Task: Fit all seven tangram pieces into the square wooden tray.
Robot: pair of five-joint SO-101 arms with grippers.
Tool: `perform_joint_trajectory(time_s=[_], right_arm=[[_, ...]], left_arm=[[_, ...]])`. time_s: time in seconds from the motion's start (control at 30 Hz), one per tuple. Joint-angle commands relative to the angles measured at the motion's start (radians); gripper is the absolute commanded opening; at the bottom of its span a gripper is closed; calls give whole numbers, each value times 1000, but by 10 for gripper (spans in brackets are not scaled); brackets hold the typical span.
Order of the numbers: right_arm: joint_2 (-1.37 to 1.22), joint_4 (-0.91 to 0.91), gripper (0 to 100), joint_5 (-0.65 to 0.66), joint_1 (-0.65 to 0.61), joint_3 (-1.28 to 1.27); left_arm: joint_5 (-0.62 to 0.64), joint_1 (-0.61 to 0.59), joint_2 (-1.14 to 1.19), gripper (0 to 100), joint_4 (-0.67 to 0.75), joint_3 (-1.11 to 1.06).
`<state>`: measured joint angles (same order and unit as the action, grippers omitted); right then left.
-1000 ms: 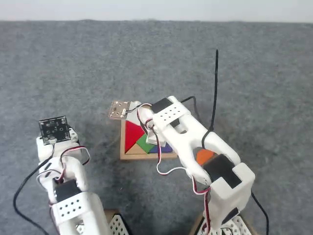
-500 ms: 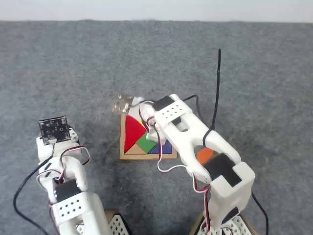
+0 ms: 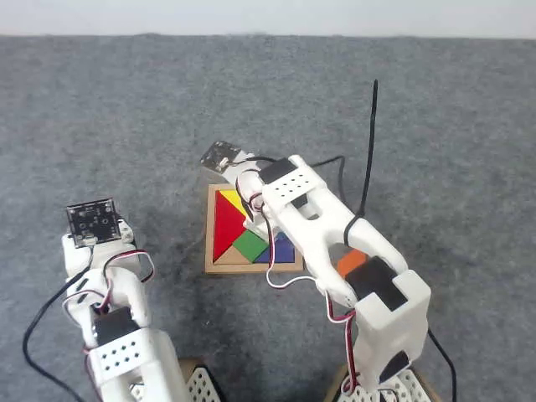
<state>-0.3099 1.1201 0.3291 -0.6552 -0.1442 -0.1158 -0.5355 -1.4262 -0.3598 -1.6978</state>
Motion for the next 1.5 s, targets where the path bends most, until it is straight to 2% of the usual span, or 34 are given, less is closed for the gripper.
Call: perform_joint_trajectory(time_s=[0.0,0.27,0.63,0.9,1.1,1.47], right_arm=[[8,5,12,-106,15,51],[7,-5,12,-267,28,49],[7,-7,16,-414,27,52],[7,-7,29,-437,1,55],[10,-2,177,-431,-8,55],[18,110,177,-348,68,176]], left_arm=[[8,8,-17,15,28,35],[8,8,-17,15,28,35],[8,8,-17,15,28,35],[8,8,-17,15,28,35],[8,8,-17,15,28,35],[8,8,-17,15,28,35]])
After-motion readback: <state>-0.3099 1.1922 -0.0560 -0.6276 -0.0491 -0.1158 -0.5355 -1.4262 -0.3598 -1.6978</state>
